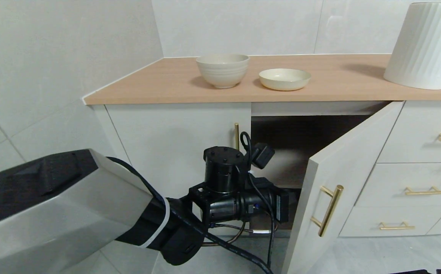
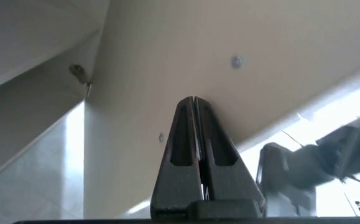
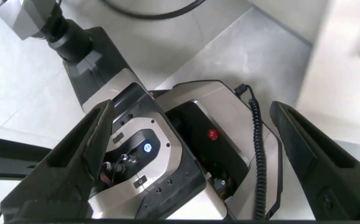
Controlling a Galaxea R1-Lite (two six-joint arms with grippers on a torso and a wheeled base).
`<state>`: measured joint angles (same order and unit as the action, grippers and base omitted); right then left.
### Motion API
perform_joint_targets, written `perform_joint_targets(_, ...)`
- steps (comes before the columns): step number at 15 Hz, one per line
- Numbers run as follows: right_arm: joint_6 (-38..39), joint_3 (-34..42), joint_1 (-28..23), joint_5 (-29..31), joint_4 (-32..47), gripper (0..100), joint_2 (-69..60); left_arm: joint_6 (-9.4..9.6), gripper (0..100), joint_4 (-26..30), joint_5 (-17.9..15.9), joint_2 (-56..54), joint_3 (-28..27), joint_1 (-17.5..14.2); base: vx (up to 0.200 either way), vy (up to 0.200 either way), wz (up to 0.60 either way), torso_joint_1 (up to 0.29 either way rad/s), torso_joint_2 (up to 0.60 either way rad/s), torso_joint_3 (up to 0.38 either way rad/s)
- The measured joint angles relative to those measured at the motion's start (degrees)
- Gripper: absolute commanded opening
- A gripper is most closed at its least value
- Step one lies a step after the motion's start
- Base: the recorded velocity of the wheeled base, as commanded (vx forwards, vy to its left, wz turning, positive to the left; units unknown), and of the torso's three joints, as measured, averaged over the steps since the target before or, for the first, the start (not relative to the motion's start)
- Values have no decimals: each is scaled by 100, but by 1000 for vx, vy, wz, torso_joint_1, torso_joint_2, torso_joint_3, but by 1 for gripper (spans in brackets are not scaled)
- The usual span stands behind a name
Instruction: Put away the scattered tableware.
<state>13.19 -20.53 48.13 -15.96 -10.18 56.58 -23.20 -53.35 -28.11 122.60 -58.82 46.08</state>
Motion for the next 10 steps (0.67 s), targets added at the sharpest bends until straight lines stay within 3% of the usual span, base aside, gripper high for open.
perform_joint_targets(6,0,24,0,0,6,100,-10,-6,0,723,-32,135,-791,6,0,0,0,0,0,0)
perform_joint_targets(10,-9,20,0,-5,-7,100,-35,-9,0,852,112,278,-1086,22,0,0,0,0,0,0)
